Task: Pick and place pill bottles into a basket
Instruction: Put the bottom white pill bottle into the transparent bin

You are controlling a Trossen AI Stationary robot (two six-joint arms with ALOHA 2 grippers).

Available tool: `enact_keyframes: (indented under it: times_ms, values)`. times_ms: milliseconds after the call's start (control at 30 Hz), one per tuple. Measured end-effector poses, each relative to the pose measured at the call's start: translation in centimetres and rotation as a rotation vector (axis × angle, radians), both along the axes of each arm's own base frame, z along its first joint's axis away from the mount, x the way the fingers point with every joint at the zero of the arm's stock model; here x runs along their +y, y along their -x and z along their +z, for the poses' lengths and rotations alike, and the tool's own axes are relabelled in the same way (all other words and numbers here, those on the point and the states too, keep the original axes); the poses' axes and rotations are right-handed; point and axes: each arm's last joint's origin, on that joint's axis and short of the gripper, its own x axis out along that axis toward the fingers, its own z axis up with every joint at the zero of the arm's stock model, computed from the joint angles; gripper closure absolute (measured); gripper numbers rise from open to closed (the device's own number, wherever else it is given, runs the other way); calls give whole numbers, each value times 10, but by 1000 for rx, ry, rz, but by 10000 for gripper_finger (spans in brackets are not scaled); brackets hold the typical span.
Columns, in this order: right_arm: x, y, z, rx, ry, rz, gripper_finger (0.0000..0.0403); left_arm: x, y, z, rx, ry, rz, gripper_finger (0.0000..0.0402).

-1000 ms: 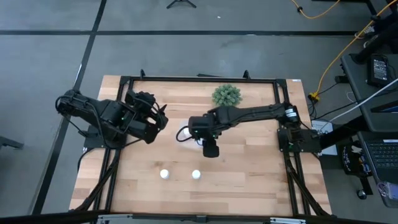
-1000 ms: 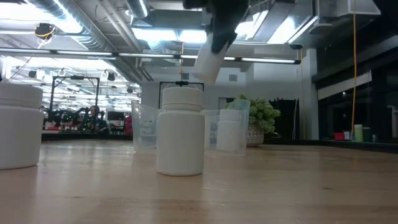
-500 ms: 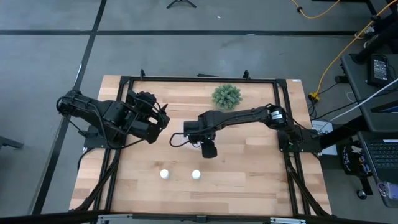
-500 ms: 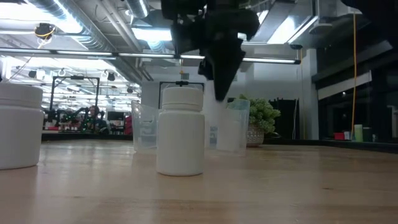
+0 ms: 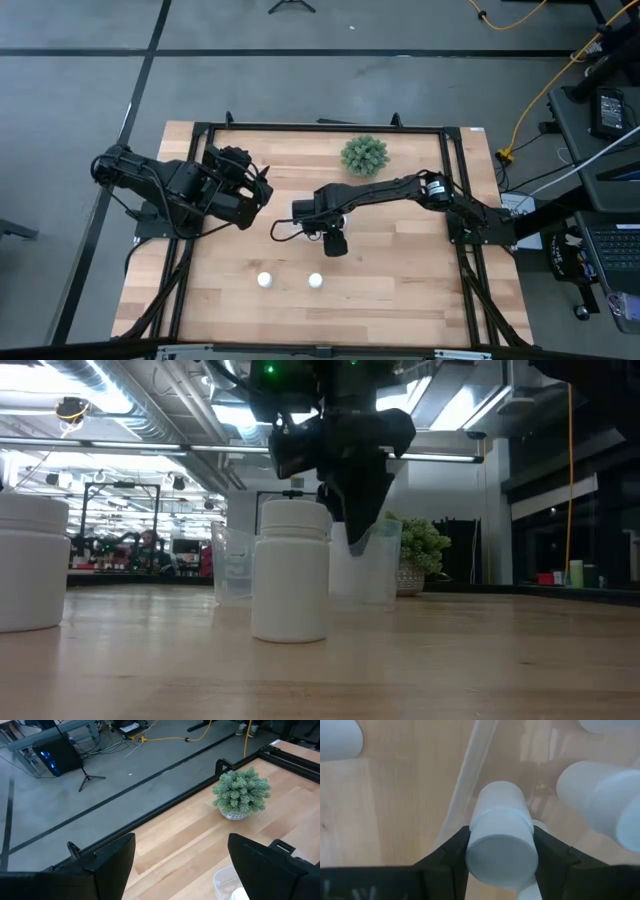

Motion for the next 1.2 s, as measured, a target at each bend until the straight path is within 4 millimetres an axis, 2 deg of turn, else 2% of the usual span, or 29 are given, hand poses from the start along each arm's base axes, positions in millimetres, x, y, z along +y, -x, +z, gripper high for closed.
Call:
enact_keyframes:
  times_ms: [333, 700, 933, 1200]
  values:
    - [-2, 7, -4, 67, 51, -31, 241, 0, 0, 0, -1, 1, -1, 91]
    - [-2, 6, -4, 60, 50, -61, 239, 0, 0, 0, -2, 2, -1, 91]
    - [5, 7, -4, 65, 51, -72, 173, 0, 0, 0, -2, 2, -1, 91]
    - [10, 7, 0, 62, 42, -58, 159, 0, 0, 0, -1, 4, -2, 91]
